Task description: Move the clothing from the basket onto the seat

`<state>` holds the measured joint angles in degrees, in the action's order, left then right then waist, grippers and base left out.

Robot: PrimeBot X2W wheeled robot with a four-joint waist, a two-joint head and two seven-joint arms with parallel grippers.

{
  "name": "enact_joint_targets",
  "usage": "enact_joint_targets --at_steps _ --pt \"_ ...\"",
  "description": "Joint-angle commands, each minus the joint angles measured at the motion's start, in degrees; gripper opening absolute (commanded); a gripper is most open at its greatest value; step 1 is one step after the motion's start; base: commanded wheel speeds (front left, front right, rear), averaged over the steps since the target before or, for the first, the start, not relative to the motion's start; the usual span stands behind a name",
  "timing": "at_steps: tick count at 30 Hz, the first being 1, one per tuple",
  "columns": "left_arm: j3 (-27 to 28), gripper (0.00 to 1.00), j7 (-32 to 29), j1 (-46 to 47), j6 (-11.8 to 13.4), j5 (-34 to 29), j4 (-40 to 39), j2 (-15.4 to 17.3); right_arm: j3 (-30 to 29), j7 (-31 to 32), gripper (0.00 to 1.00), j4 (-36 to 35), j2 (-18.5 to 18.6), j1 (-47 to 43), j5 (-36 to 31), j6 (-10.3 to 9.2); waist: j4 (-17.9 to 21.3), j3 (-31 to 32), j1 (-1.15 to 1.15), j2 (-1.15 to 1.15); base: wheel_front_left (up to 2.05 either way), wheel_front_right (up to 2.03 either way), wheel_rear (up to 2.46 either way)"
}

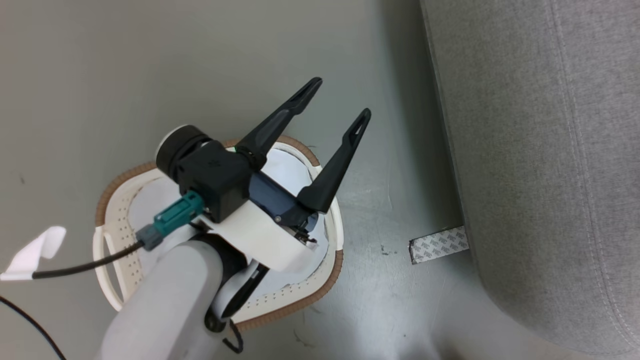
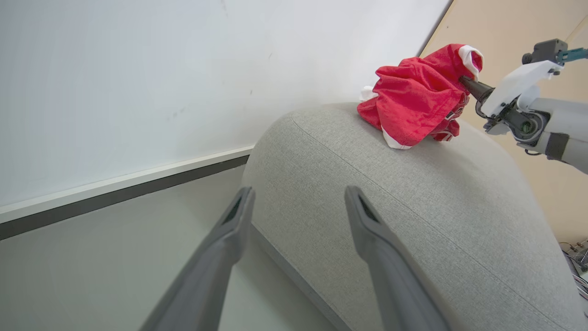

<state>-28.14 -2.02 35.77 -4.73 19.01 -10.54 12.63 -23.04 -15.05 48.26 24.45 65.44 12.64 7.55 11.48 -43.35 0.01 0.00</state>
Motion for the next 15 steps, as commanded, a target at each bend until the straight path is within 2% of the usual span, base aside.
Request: enact_joint_targets --at_steps 1,6,15 --pt "0.34 1.0 0.26 -0.9 0.21 0.4 0.35 0.58 -1.46 -0.14 1.0 -0.94 -1.64 -2.16 -1.12 -0.14 0.25 0.84 -0.01 0.0 0.0 0.0 0.0" --pt "1.43 1.0 1.53 -1.61 0.73 0.68 0.98 1.49 -4.02 -0.15 1.0 -6.33 -6.38 -6.69 -2.27 -0.13 0.66 3.28 -0.01 0.0 0.0 0.0 0.0" --pt "4.04 1.0 7.49 -7.34 3.15 0.28 5.7 3.21 3.42 -0.09 1.0 -19.49 -11.48 -21.91 -3.69 -0.14 0.66 14.55 -0.01 0.0 0.0 0.0 0.0"
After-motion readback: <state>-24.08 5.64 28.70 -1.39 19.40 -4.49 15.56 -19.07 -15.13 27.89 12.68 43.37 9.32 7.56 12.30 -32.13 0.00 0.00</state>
